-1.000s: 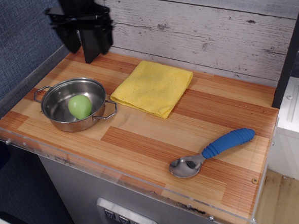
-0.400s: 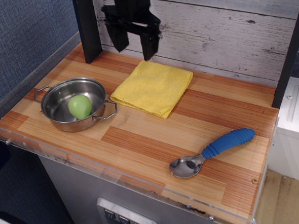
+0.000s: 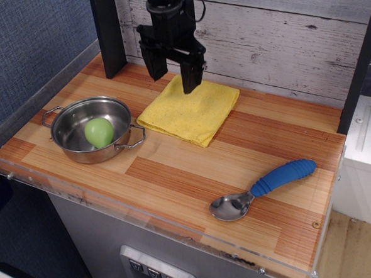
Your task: Move the towel between pot and spoon at the bottom
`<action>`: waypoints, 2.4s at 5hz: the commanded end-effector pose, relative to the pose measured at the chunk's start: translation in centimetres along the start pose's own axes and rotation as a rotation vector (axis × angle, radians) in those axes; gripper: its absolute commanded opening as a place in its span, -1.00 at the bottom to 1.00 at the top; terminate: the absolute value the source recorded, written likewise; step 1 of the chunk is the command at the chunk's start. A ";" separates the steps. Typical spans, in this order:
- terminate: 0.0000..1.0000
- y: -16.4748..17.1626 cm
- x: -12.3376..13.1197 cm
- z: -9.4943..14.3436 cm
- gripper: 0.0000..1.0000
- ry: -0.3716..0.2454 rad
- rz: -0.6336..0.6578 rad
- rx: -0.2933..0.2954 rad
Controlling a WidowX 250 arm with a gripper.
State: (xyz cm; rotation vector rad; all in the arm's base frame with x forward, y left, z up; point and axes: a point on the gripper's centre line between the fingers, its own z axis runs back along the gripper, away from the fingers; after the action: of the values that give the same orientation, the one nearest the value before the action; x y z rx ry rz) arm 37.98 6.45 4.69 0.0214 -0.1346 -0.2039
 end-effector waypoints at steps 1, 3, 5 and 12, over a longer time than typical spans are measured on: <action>-1.00 -0.9 0.5 -0.8 1.00 -0.005 -0.021 0.015; -1.00 -3.4 1.9 -2.2 1.00 0.005 -0.054 -0.005; -1.00 -4.8 1.5 -3.4 1.00 0.017 -0.078 0.010; -1.00 -8.6 -5.7 -1.3 1.00 0.015 -0.154 0.003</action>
State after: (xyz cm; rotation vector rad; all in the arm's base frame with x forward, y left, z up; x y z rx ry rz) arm 30.53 -0.78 1.10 0.0319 -0.0674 -0.3571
